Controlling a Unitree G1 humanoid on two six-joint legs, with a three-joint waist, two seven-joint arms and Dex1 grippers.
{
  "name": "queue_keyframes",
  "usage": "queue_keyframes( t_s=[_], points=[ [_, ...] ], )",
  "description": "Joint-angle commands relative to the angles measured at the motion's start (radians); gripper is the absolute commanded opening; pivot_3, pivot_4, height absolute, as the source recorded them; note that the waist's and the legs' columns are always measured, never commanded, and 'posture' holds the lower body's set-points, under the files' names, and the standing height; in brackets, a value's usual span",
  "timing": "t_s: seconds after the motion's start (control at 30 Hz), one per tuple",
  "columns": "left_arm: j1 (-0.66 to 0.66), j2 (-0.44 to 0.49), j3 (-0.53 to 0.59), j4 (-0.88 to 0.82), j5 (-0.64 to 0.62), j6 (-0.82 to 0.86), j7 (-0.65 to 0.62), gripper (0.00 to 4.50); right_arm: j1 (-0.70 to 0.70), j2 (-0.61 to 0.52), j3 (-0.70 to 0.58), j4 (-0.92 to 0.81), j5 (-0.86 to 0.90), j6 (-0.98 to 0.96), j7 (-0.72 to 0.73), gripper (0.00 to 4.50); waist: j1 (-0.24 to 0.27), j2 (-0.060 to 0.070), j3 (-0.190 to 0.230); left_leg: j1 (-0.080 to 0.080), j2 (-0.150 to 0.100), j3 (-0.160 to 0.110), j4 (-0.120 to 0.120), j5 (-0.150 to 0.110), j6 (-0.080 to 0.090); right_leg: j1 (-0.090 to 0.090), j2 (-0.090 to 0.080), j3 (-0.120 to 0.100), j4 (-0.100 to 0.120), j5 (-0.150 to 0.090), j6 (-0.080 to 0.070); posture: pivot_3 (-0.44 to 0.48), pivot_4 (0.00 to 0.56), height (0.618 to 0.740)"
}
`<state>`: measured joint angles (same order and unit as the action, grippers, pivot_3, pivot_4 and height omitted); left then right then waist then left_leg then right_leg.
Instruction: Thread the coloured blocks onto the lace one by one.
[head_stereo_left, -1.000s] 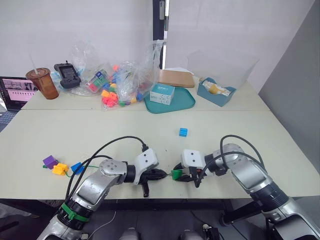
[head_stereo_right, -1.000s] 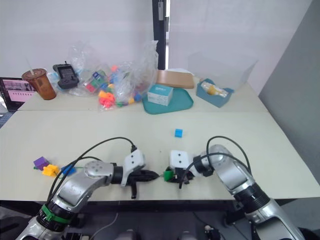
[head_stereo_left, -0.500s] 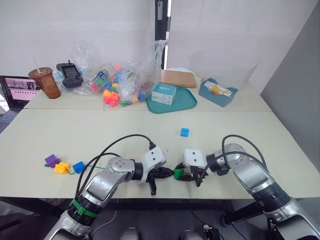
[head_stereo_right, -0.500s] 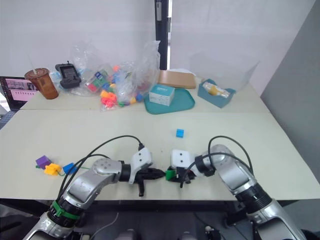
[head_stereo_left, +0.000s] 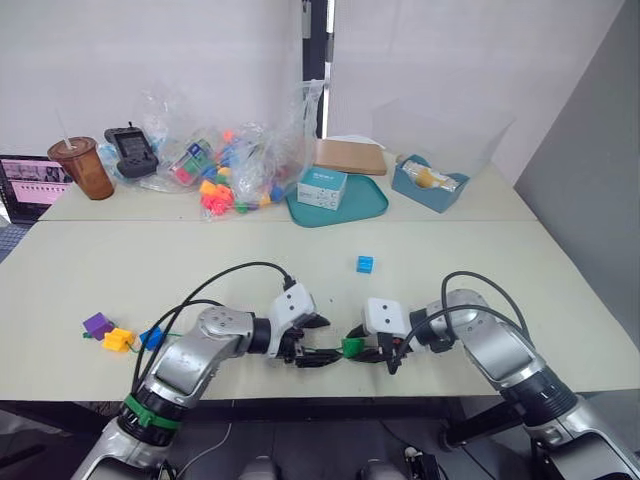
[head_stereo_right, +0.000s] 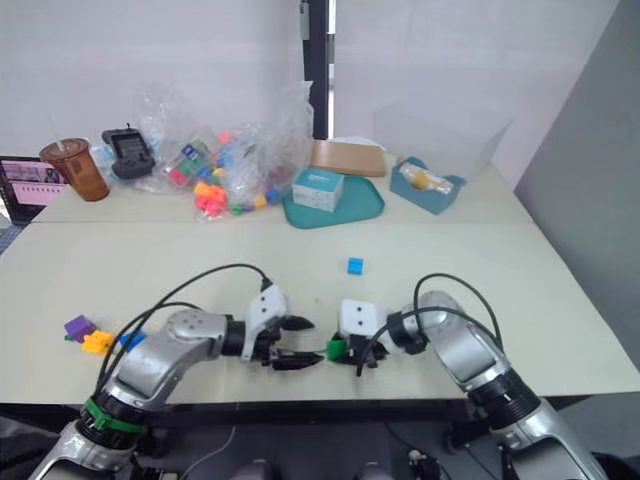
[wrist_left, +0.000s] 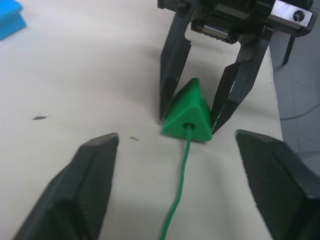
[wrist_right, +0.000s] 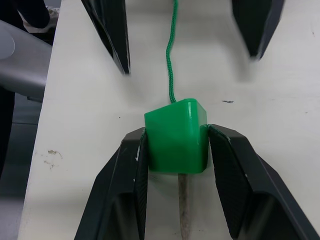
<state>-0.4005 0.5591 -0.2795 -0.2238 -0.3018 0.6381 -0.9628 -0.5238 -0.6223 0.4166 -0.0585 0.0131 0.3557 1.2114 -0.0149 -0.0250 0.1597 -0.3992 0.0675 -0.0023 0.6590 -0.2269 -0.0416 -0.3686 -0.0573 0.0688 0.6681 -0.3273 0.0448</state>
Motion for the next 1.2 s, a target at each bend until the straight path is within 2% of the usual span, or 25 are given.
queue_keyframes(
  t_s=[0.03,0.2,0.43,0.77,0.9,1.07,1.1,1.2],
  points=[
    [0.013,0.019,0.021,-0.041,-0.016,-0.003,-0.009,4.50,0.032,0.002,0.040,0.040,-0.042,0.028,-0.028,2.68,-0.001,0.000,0.000,0.000,0.000,0.000,0.000,0.000,0.000,0.000,0.000,0.000,0.000,0.000,0.000,0.000,0.150,0.740],
    [0.012,0.013,-0.004,-0.037,-0.018,-0.004,-0.011,4.50,0.027,-0.014,-0.003,0.017,0.001,0.045,-0.014,4.41,0.002,0.000,0.000,-0.001,0.000,0.000,0.000,0.000,0.000,0.000,0.000,0.000,-0.001,0.000,0.000,0.000,0.150,0.740],
    [-0.068,-0.064,-0.104,0.047,0.054,-0.062,0.002,4.50,0.072,-0.117,-0.100,-0.023,0.095,0.028,0.068,4.46,0.034,0.000,0.000,-0.006,-0.002,0.000,0.001,-0.001,0.002,-0.002,-0.002,-0.001,-0.005,0.000,0.001,0.000,0.150,0.740],
    [-0.128,-0.167,-0.238,0.244,0.203,-0.242,-0.010,4.50,0.088,-0.156,-0.125,-0.011,0.093,0.008,0.043,4.46,0.031,0.000,0.000,-0.006,-0.002,0.001,0.002,-0.001,0.002,-0.002,-0.002,-0.001,-0.005,0.001,0.001,0.000,0.150,0.740],
    [-0.129,-0.178,-0.254,0.286,0.231,-0.250,-0.030,3.35,0.096,-0.155,-0.115,-0.023,0.091,0.011,0.044,4.50,0.033,0.000,0.000,-0.006,-0.002,0.001,0.002,-0.001,0.002,-0.001,-0.002,-0.001,-0.005,0.001,0.002,0.000,0.150,0.740],
    [-0.117,-0.171,-0.259,0.281,0.228,-0.237,-0.071,1.60,0.093,-0.151,-0.103,-0.014,0.080,0.005,0.041,4.50,0.031,0.000,0.000,-0.006,-0.002,0.000,0.002,-0.001,0.002,-0.001,-0.002,-0.001,-0.005,0.001,0.002,0.000,0.150,0.740],
    [-0.113,-0.168,-0.260,0.276,0.224,-0.232,-0.079,1.38,0.093,-0.149,-0.102,-0.015,0.082,0.006,0.042,4.50,0.031,0.000,0.000,-0.006,-0.002,0.000,0.002,-0.001,0.002,-0.001,-0.002,-0.001,-0.005,0.001,0.002,0.000,0.150,0.740],
    [-0.102,-0.163,-0.257,0.260,0.216,-0.218,-0.097,1.34,0.091,-0.143,-0.094,-0.013,0.078,0.005,0.039,4.50,0.030,0.000,0.000,-0.005,-0.002,0.000,0.002,-0.001,0.002,-0.001,-0.002,-0.001,-0.005,0.001,0.002,0.000,0.150,0.740]
  ],
)
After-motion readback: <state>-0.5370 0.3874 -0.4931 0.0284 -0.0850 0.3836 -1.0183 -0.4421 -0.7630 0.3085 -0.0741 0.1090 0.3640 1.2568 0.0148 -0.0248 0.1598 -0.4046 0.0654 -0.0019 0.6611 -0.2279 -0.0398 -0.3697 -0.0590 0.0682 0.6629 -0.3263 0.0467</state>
